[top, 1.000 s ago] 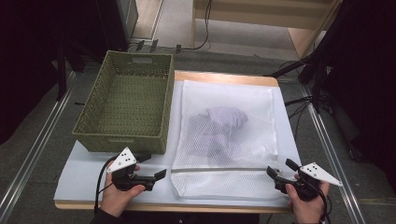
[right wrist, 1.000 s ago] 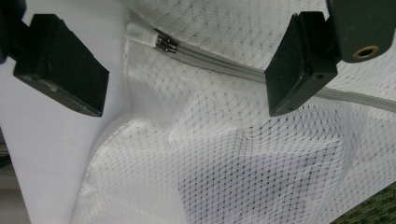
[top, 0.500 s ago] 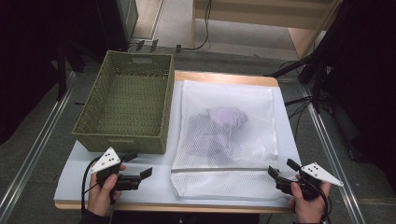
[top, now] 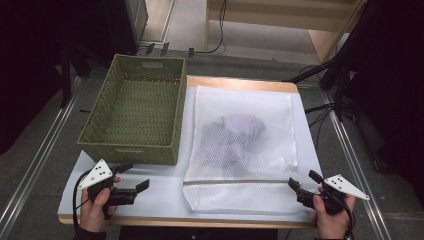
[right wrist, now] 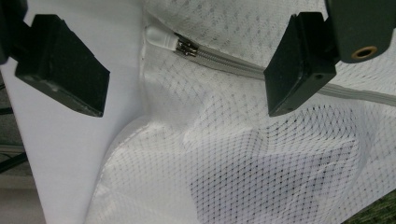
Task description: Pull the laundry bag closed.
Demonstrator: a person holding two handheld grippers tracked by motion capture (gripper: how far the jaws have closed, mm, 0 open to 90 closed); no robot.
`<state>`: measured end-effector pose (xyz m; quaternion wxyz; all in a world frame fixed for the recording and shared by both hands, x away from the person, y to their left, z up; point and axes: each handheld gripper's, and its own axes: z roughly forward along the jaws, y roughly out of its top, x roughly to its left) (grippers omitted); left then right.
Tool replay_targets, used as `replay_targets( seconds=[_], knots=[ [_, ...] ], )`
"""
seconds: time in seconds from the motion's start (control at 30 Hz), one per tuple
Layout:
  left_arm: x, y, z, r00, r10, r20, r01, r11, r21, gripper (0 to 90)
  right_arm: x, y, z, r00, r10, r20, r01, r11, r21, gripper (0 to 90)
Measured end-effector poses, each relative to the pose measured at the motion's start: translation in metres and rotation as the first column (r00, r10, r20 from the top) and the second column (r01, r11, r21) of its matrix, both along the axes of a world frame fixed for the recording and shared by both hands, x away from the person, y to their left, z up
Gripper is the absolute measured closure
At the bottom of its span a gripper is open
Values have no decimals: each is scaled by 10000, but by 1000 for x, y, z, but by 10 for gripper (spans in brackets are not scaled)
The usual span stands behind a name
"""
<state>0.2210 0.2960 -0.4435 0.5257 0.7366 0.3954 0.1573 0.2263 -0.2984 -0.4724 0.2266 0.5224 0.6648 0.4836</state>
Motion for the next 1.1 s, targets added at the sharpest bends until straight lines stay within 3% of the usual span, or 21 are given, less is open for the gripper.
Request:
replay_targets(
  seconds=[0.23,0.37,0.6,0.7,1.1],
  knots=[
    [-3,4,2,9992,-212,350,216,9997,-87,88,-1,-1,1,10000,-20,49,20,10000,-20,147],
    [-8,-1,6,9896,-907,1117,916,9958,-27,20,-2,0,2,9995,108,284,-108,9999,-10,147],
    [-10,-2,7,9824,-976,1592,1001,9949,-78,14,-4,3,4,9968,353,712,-350,9994,-57,147],
    [-11,-3,7,9817,-913,1671,938,9956,-67,14,-7,5,6,9916,509,1188,-508,9987,-40,147],
    [-8,-4,4,9840,-942,1515,951,9955,10,14,-6,5,4,9927,471,1110,-473,9989,-16,147]
  ],
)
